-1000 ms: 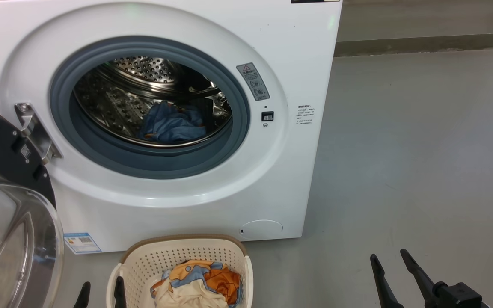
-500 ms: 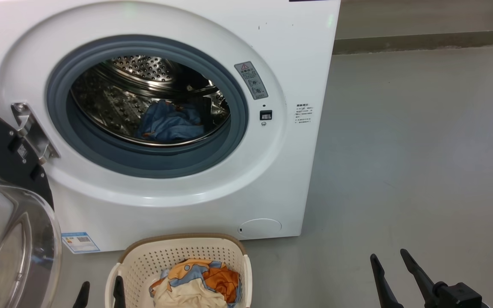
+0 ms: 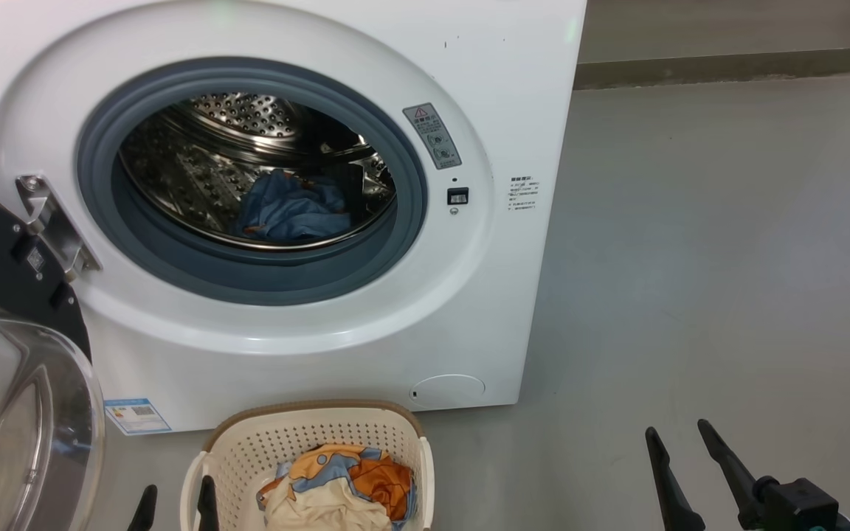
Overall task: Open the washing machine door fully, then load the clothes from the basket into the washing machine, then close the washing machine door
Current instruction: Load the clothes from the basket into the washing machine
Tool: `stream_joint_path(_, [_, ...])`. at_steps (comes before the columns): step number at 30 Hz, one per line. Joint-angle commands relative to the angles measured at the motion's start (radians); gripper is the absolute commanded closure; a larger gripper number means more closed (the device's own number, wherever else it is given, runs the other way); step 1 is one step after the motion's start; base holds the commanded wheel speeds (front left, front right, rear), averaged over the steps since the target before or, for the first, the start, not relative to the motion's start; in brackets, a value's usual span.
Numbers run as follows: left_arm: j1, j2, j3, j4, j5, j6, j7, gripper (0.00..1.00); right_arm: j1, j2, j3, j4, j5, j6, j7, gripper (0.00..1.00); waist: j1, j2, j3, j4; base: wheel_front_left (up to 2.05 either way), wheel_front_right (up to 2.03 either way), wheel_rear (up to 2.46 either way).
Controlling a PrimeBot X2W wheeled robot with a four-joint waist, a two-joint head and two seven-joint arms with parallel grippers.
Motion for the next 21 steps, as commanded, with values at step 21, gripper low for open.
stream_joint_path(21, [-0.023, 0.003, 0.027, -0.023, -0.011, 0.000, -0.006, 0.00, -0.048, -0.007, 0.025, -0.020, -0.010, 0.002, -0.005, 0.00, 0.0000, 0.0000, 0.004, -0.006, 0.00, 0.00, 0.00])
